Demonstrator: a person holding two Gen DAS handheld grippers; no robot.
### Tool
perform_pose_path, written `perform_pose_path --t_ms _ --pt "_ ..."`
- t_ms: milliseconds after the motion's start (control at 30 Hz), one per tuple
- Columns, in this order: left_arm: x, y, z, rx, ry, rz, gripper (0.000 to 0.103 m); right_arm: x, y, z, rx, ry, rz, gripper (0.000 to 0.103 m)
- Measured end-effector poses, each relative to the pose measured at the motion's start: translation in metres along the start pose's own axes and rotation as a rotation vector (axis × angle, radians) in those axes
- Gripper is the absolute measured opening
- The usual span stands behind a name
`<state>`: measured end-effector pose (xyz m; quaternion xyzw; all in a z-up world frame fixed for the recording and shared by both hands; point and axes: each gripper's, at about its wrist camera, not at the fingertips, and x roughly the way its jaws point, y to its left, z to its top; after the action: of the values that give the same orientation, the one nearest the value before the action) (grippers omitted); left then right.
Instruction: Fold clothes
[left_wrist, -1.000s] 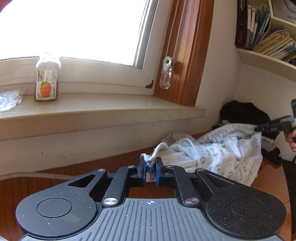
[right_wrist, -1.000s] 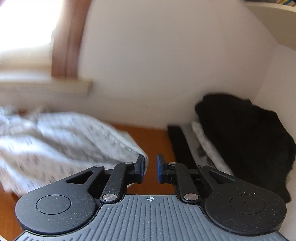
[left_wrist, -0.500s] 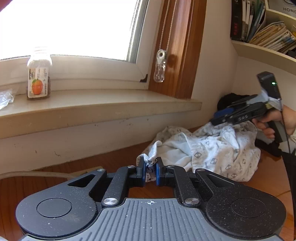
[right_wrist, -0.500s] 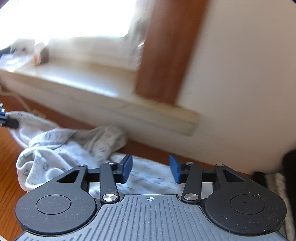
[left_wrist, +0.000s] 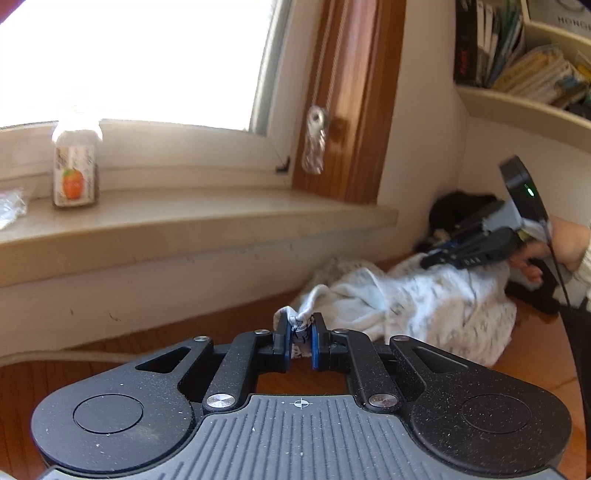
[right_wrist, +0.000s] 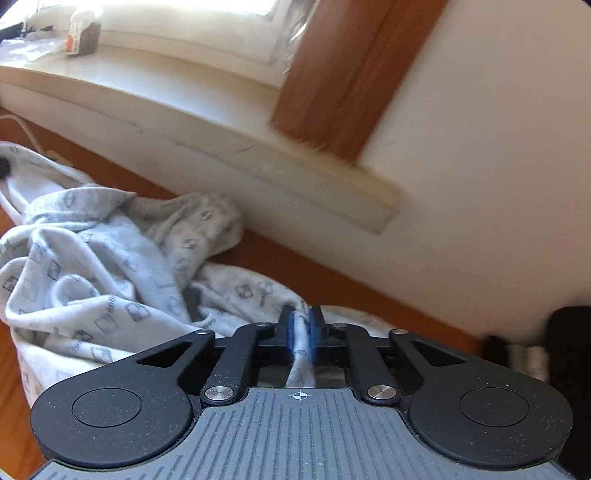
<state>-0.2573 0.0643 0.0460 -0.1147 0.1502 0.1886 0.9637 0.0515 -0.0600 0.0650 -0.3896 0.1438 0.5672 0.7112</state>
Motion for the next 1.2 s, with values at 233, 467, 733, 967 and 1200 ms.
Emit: perform_pose_path --t_ms 233,467,733,967,1200 --pt "-0.02 0.004 0.011 -0.024 -0.076 0.016 0.011 -0.068 -0.035 0.004 0.032 -0.1 -0.199 0.006" --pt "-0.055 0.027 0.029 -0.093 -0.188 0.056 0.011 -0.139 -0.094 -0.018 0.184 -0.151 -0.418 0.001" --pt "-0.051 0.043 0.026 -0.109 -0.107 0.054 0.01 -0.128 -0.087 -0.047 0.225 -0.086 -0.279 0.003" --pt "-0.041 0.032 0.018 -0.077 -0.055 0.049 0.01 -0.085 -0.026 -0.007 0.175 -0.119 -0.064 0.024" --pt "-0.031 0.022 0.012 -0.031 -0.001 0.012 0.012 -0.038 0.016 0.034 0.124 -0.098 0.089 0.046"
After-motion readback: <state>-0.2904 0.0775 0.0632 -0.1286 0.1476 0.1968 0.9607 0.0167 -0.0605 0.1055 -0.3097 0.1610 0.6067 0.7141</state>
